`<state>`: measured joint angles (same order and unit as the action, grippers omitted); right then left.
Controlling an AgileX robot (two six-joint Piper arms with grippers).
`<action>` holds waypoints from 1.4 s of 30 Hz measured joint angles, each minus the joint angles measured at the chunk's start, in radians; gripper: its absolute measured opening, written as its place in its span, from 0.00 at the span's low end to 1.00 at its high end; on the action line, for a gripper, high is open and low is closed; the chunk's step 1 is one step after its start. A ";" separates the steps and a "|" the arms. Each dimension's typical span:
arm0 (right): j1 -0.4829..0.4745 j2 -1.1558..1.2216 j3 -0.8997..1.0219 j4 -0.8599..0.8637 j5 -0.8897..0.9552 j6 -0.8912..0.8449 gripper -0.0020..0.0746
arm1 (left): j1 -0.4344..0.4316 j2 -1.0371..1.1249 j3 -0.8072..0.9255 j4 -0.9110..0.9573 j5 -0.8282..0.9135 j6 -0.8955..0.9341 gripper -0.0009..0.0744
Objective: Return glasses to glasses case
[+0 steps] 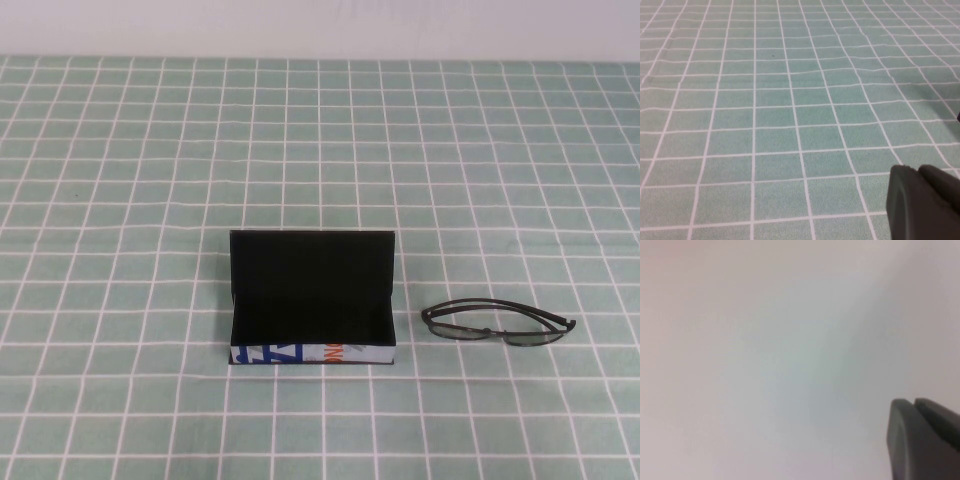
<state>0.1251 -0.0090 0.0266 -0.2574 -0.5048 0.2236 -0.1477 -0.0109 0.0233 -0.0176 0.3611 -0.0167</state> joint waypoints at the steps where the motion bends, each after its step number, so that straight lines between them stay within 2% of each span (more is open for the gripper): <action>1: 0.000 -0.002 0.000 0.007 -0.082 -0.019 0.01 | 0.000 0.000 0.000 0.000 0.000 0.000 0.01; 4: 0.000 -0.006 -0.010 0.054 -0.225 -0.043 0.01 | 0.000 0.000 0.000 0.000 0.000 0.000 0.01; 8: 0.000 -0.006 -0.132 0.123 -0.205 -0.051 0.01 | 0.000 0.000 0.000 0.000 0.000 0.000 0.01; 11: 0.000 -0.006 -0.297 0.136 -0.063 -0.053 0.01 | 0.000 0.000 0.000 0.000 0.000 0.000 0.01; 18: 0.000 0.070 -0.715 0.148 0.437 -0.055 0.01 | 0.000 0.000 0.000 0.000 0.000 0.000 0.01; 25: 0.000 0.385 -1.013 0.138 0.888 -0.058 0.01 | 0.000 0.000 0.000 0.000 0.000 0.000 0.01; 31: 0.000 0.733 -1.177 0.136 1.234 -0.058 0.01 | 0.000 0.000 0.000 0.000 0.000 0.000 0.01; 38: 0.000 1.070 -1.209 0.086 1.347 -0.109 0.01 | 0.000 0.000 0.000 0.000 0.000 0.000 0.01; 42: 0.020 1.226 -1.211 0.108 1.359 -0.319 0.01 | 0.000 0.000 0.000 0.000 0.000 0.000 0.01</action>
<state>0.1446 1.2167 -1.1844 -0.1494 0.8539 -0.0956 -0.1477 -0.0109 0.0233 -0.0176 0.3611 -0.0167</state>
